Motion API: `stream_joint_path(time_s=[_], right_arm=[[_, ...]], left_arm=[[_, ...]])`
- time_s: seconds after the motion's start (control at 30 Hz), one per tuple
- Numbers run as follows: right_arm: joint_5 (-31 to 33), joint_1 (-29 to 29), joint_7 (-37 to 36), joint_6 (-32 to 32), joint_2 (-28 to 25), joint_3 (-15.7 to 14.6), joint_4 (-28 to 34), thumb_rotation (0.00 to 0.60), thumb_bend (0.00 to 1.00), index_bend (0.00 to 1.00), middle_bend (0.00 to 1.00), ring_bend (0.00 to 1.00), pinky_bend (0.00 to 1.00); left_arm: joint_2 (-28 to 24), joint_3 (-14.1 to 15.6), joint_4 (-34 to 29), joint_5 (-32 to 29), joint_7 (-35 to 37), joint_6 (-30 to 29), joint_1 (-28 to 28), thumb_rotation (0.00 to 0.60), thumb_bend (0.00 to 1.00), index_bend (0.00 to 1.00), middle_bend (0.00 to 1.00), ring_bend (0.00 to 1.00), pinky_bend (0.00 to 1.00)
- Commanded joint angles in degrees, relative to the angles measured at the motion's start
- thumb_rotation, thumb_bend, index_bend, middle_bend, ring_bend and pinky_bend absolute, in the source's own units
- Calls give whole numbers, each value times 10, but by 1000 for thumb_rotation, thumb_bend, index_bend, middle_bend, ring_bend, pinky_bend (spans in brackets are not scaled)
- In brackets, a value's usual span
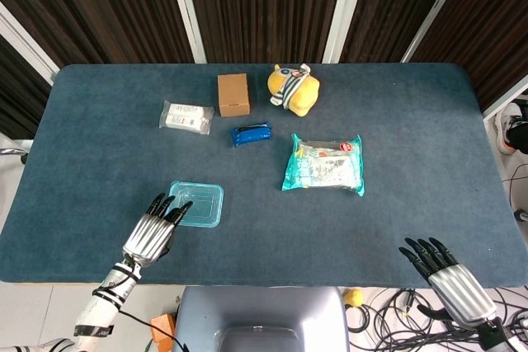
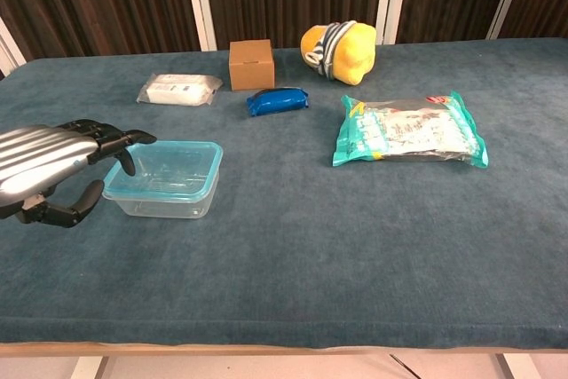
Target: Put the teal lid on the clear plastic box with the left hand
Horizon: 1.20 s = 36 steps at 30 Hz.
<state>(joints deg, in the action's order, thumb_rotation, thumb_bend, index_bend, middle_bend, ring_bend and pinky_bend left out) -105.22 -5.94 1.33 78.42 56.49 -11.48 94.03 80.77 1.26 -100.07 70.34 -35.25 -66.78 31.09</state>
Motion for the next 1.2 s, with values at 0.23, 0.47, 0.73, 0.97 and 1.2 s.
stream_joint_path(time_s=[0.23,0.47,0.73,0.97,1.2], right_arm=[[-1,1,-4,4,-1,1,-1,600,26,0,0,0,0],[0,1,-3,4,-1,1,-1,600,26,0,0,0,0],[-1,1,-3,4,-2,0,0,600,26,0,0,0,0],[-2,2,-5,6,-2,0,-1,600,26,0,0,0,0],[-1,1,-4,5,-2,0,-1,600,26,0,0,0,0]], left_arm=[[4,-3,-1,-21,-18,17,3,600,735,0,264,58,0],[11,-4,3,-29,-28,23,4,600,735,0,262,57,0],[17,-3,7,-34,-37,29,6,600,735,0,265,57,0],[22,-2,14,-39,-41,34,7,600,736,0,265,58,0],[27,0,23,-42,-41,39,7,600,736,0,265,57,0]])
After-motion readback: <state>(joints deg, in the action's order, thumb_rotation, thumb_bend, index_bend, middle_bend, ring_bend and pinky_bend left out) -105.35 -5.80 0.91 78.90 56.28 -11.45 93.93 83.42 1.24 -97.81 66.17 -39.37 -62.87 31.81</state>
